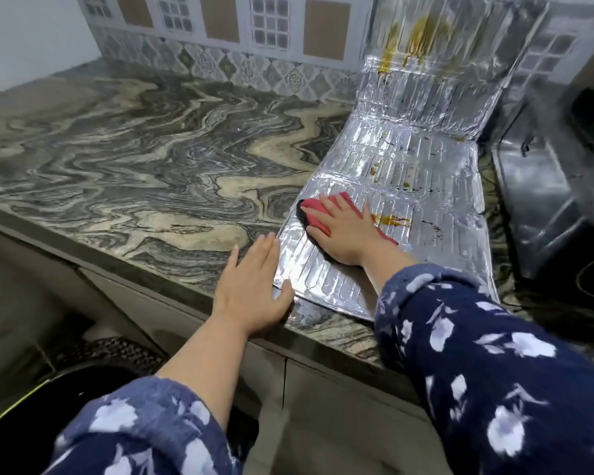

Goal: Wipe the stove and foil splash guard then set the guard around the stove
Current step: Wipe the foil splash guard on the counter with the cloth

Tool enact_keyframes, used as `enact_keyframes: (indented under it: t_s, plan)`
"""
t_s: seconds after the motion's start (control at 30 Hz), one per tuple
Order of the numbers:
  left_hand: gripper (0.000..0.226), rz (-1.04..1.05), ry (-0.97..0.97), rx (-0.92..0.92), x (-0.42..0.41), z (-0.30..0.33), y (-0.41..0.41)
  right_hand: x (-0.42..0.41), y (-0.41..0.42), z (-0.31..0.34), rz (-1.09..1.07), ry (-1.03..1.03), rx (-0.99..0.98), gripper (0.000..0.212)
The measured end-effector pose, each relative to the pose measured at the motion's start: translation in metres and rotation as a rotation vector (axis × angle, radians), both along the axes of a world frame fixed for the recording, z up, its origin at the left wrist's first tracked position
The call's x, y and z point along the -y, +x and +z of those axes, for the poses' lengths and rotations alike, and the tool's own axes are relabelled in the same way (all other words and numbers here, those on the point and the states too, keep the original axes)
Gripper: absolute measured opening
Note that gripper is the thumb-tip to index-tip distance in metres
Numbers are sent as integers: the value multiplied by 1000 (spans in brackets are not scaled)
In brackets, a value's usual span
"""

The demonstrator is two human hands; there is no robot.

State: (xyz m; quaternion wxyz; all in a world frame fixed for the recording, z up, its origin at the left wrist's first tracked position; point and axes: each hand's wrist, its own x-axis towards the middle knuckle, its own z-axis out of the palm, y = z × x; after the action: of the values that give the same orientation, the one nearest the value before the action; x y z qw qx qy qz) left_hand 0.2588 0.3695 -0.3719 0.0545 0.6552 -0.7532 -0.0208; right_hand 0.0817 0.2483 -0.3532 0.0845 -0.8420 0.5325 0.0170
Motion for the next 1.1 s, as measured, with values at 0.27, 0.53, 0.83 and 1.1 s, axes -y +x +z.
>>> enact_keyframes:
  t_s: [0.27,0.53,0.83,1.1]
  plan:
    - [82,23,32,-16,-1,4,-1,73,-5,2,-99,-5,-27,53]
    - [80,40,50,-11,2,1,0,43,8,-3,-50,-10,14,53]
    - [85,49,83,25,3,4,-2,-67,-8,-2,73,9,28,51]
    - [83,74,83,-89,13,30,-6,-83,-41,11,129,-2,78,67]
